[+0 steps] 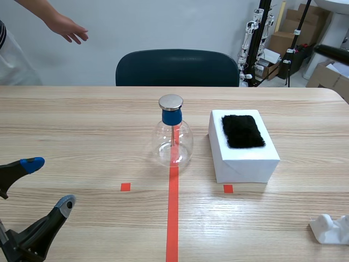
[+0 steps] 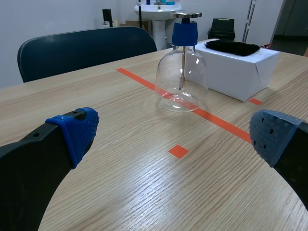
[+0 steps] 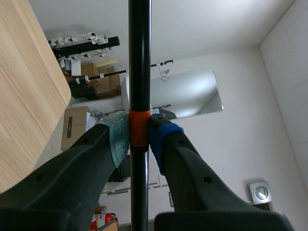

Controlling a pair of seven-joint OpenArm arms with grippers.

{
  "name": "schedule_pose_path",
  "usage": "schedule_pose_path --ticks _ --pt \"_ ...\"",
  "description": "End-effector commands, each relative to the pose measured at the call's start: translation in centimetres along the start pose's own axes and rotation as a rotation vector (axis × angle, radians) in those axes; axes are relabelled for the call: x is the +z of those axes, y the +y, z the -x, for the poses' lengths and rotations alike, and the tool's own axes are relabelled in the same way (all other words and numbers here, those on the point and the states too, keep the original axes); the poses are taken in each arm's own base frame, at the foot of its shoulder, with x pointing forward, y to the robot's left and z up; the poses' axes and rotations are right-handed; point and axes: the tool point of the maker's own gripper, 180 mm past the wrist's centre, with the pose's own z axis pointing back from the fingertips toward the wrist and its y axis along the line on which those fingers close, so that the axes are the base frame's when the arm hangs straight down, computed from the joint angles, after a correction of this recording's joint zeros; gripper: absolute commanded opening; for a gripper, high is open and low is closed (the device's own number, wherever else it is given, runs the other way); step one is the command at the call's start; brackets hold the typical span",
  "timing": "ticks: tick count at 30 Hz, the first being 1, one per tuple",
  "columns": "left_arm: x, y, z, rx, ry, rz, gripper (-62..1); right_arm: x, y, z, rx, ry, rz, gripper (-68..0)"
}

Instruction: Do the electroscope experiment. move the rod toward and away from the electroscope

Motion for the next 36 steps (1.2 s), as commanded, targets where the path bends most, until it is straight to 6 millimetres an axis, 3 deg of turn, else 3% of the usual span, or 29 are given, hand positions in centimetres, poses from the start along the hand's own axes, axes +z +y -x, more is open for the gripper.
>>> schedule_pose_path --ticks 1,13,36 --pt "0.1 0.4 -0.6 -0.010 -0.019 -0.002 1.4 0.1 -0.5 0.8 0.007 0.021 0.019 -67.5" --pt "0.1 0.4 -0.6 -0.010 -0.019 -0.002 1.4 1.1 1.8 3.5 -0.031 0.070 -0.084 -67.5" --pt "0.1 0.4 -0.6 -0.010 -0.019 -0.002 1.4 0.9 2.0 2.1 -0.014 -0.006 -0.090 -67.6"
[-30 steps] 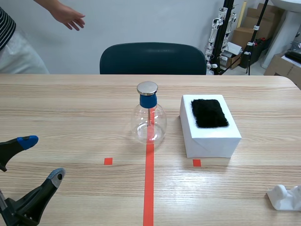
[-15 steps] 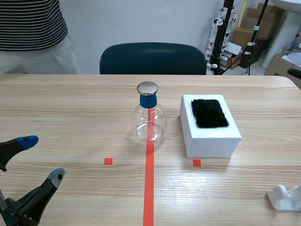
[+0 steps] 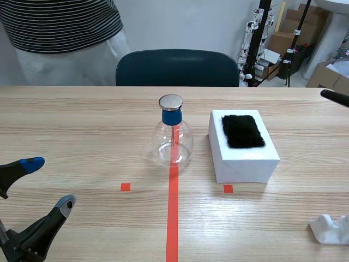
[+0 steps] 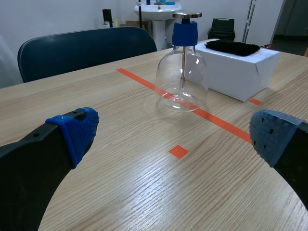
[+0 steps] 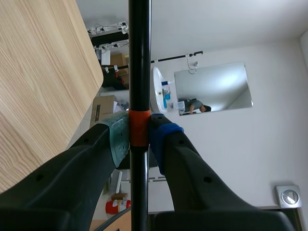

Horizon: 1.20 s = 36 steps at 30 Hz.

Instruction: Do the electroscope experiment. move the rod toward and away from the electroscope

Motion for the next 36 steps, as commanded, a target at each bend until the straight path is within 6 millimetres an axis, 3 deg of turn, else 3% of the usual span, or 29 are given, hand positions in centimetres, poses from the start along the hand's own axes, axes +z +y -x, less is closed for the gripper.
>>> schedule_pose_path --ticks 1,14,21,29,36 --pt "0.1 0.4 -0.6 -0.009 -0.019 -0.002 1.4 -0.5 -1.4 -0.3 0.025 -0.029 0.047 -67.6" --pt "0.1 0.4 -0.6 -0.009 -0.019 -0.002 1.4 -2.3 -1.2 -1.7 0.081 -0.101 0.068 -67.6" --pt "0.1 0.4 -0.6 -0.009 -0.019 -0.002 1.4 -4.5 -1.8 -3.0 0.084 -0.182 0.101 -67.6" --pt "0.1 0.4 -0.6 -0.009 -0.019 -0.002 1.4 -8.4 -3.6 -2.7 0.089 -0.172 0.176 -67.6" --pt "0.1 0.4 -0.6 -0.009 -0.019 -0.002 1.4 -13.7 -5.4 -3.3 0.104 -0.167 0.203 -67.6"
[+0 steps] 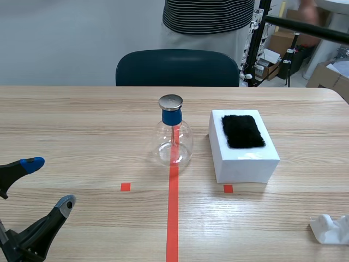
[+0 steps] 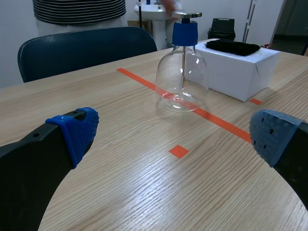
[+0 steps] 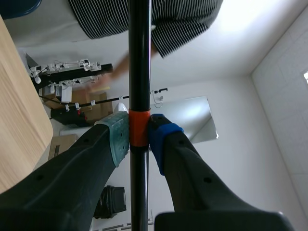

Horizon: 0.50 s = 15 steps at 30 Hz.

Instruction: Do the electroscope experiment. move the rod toward and away from the electroscope

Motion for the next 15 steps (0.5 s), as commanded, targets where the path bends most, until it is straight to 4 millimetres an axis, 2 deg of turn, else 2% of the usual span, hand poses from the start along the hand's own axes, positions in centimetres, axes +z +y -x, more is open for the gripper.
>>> schedule_pose_path --ticks 1,8,15 --pt "0.1 0.4 -0.6 -0.009 -0.019 -0.002 1.4 -1.9 -1.5 -0.5 0.023 -0.022 0.041 -67.6" --pt "0.1 0.4 -0.6 -0.009 -0.019 -0.002 1.4 -6.5 -1.6 -2.9 0.047 -0.059 0.066 -67.6" --pt "0.1 0.4 -0.6 -0.009 -0.019 -0.002 1.4 -10.0 -1.1 -6.3 0.100 -0.104 0.060 -67.6"
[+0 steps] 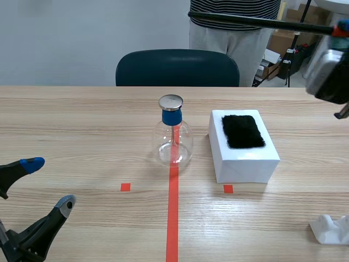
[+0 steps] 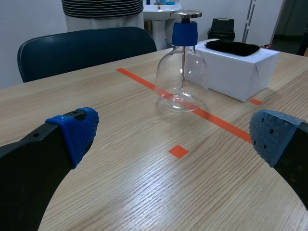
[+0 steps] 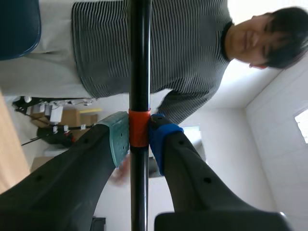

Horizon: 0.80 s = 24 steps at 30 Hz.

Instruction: Do the electroscope experiment. move the rod toward and away from the electroscope

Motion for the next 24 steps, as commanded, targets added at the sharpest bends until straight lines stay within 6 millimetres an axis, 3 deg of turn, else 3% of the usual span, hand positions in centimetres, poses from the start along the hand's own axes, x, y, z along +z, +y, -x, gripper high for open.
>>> schedule_pose_path --ticks 1,8,24 --pt "0.1 0.4 -0.6 -0.009 -0.019 -0.002 1.4 -1.0 -1.8 -0.4 0.041 -0.016 0.054 -67.6" --pt "0.1 0.4 -0.6 -0.009 -0.019 -0.002 1.4 -1.6 0.1 -3.0 0.164 -0.064 0.006 -67.6" --pt "0.1 0.4 -0.6 -0.009 -0.020 -0.003 1.4 -1.1 4.0 -2.1 0.305 -0.050 -0.118 -67.6"
